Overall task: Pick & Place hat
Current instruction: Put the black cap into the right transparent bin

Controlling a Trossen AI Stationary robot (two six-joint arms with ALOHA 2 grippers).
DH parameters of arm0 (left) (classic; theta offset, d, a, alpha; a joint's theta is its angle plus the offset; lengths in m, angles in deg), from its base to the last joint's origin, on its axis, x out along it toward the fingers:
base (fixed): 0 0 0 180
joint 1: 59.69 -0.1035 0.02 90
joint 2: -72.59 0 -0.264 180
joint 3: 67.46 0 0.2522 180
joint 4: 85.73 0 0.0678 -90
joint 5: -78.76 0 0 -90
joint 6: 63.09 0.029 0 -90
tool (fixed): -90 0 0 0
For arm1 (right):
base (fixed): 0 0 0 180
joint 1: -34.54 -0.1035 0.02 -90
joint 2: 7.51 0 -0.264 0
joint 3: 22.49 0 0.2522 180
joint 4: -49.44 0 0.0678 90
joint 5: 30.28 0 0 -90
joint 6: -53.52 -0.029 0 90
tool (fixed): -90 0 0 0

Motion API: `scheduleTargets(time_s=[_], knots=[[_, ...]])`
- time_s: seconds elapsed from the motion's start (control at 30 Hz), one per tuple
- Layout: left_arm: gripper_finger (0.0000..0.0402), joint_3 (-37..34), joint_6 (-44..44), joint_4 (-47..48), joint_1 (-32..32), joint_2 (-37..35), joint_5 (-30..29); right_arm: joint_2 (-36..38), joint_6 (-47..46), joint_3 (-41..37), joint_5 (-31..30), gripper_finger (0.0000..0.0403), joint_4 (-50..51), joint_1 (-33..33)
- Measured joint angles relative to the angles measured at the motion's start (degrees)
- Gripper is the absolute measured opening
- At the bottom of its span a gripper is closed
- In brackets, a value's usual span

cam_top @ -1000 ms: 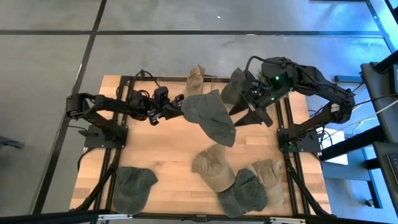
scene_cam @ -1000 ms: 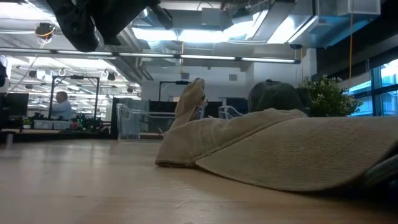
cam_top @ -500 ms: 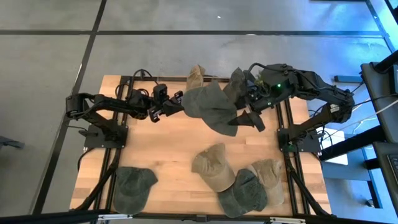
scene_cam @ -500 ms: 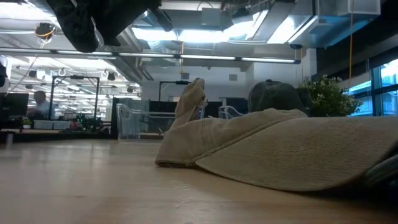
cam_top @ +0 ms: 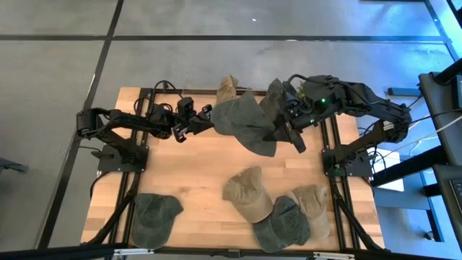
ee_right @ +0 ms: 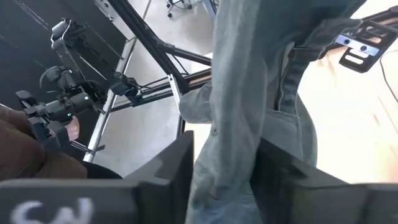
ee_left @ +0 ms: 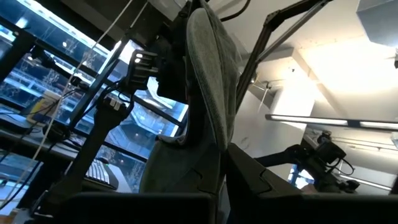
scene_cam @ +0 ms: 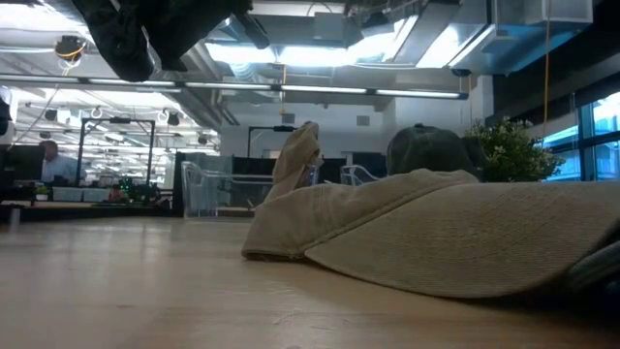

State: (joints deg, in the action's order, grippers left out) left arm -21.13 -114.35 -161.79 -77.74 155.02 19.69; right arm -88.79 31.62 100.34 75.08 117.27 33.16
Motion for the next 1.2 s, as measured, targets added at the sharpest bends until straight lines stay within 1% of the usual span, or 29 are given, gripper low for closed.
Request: scheduleTargets(time_s=[0.17, 0.33, 0.47, 0.6, 0.73, 0.8, 0.97, 1.03, 1.1, 1.2], knots=[[0.0008, 0.00, 0.19, 0.01, 0.00, -0.23, -0.04, 0.00, 0.05, 0.00, -0.49, 0.0079, 0.57, 0.02], [0.0008, 0.00, 2.69, 0.00, 0.00, -1.41, -0.83, 0.00, 0.08, 0.00, -1.78, 0.0043, 0.60, 0.04], [0.0015, 0.00, 2.28, 0.04, -0.20, -1.60, -0.85, 0.43, 0.27, 0.00, -1.79, 0.0019, 0.57, 0.06], [0.0030, 0.00, 0.25, 0.53, -0.48, -1.62, -1.02, 1.03, 0.57, 0.00, -2.61, 0.0018, 0.52, 0.07], [0.0042, 0.00, 2.57, 1.21, -0.45, -1.62, -1.12, 1.27, -0.10, 0.00, -3.49, 0.0022, 0.40, 0.07], [0.0051, 0.00, 3.06, 1.22, -0.44, -1.62, -2.22, 1.42, -0.12, 0.00, -4.09, 0.0023, 0.26, 0.07], [0.0099, 0.00, 2.52, 1.29, -0.44, -1.62, -2.61, 2.01, -0.08, -0.02, -4.42, 0.0018, -0.42, 0.26], [0.0122, -0.10, 2.38, 1.55, -0.44, -1.62, -0.54, 2.69, -0.12, -0.02, -4.44, 0.0018, -1.14, 0.76], [0.0139, -0.43, 2.30, 2.13, -0.52, -1.62, 2.86, 3.52, -0.14, -0.02, -5.03, 0.0018, -1.85, 1.26], [0.0153, -1.35, 0.49, 2.92, -0.61, -1.62, 7.84, 4.71, -0.14, -0.02, -5.25, 0.0018, -2.37, 2.74]])
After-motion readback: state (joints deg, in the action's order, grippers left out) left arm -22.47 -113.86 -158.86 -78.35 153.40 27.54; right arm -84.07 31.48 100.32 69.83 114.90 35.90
